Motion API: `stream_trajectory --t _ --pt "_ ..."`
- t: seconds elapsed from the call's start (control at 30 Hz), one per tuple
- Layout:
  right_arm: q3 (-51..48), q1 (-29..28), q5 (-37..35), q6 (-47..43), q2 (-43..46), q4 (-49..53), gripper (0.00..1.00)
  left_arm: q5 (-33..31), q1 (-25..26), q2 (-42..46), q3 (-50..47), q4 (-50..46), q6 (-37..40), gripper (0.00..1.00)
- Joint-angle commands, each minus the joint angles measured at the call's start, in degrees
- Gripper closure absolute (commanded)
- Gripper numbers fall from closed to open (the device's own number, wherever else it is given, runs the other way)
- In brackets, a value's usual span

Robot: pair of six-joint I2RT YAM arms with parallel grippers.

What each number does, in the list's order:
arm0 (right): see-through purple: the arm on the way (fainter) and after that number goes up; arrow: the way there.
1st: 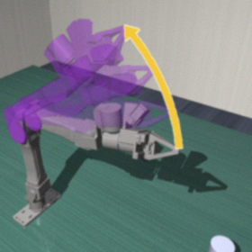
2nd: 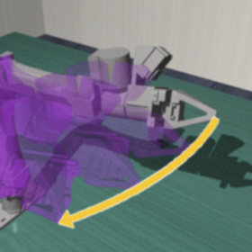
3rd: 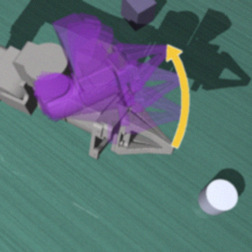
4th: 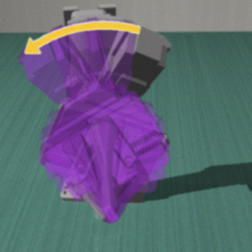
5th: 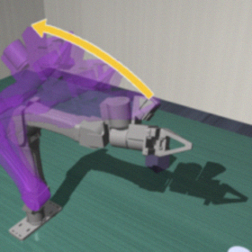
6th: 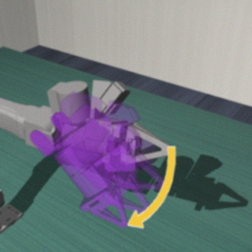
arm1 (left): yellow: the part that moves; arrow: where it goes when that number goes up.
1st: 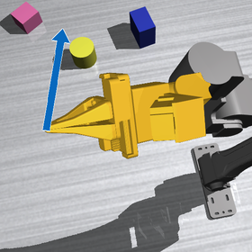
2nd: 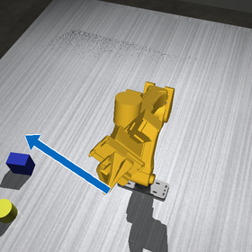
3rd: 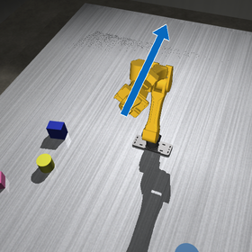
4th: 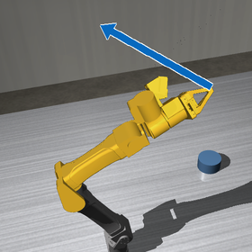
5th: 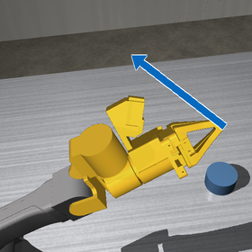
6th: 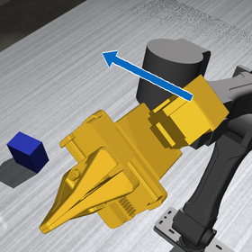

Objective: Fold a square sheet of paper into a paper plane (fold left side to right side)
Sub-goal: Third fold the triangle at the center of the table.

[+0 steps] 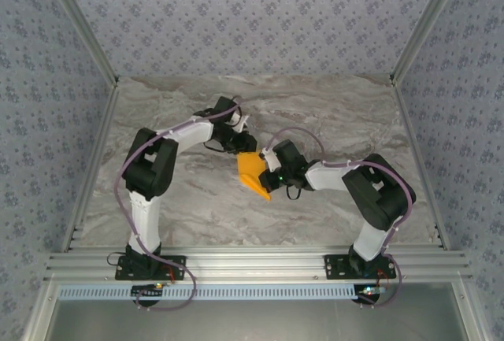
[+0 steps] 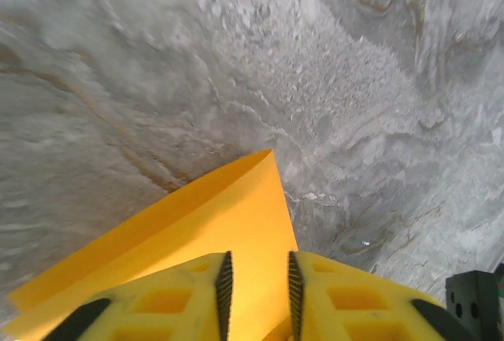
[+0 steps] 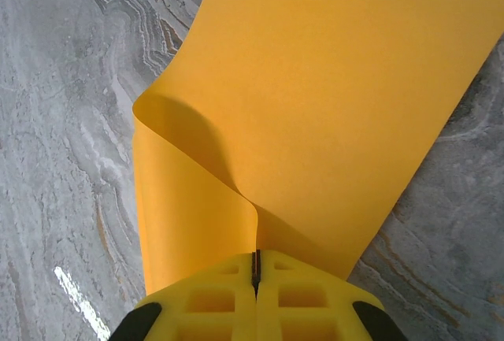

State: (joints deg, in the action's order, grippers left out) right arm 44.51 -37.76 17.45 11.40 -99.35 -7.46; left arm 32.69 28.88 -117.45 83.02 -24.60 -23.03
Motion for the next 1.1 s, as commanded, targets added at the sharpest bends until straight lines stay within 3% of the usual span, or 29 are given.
stream_trajectory --t 0.0,0.3,1.07 --pt "-0.93 -1.00 -1.29 0.40 -2.87 6.94 1.00 -0.48 -0.27 7.70 -4.10 -0.19 -0.02 0.81" --pt "0.05 -1.63 -1.45 -0.02 -3.39 7.61 1.00 2.54 2.99 14.35 -18.81 8.69 -4.93 0.90" --pt "1.10 -2.32 -2.52 -0.51 -3.83 9.39 1.00 0.06 6.29 9.33 -23.35 12.44 -6.77 0.91"
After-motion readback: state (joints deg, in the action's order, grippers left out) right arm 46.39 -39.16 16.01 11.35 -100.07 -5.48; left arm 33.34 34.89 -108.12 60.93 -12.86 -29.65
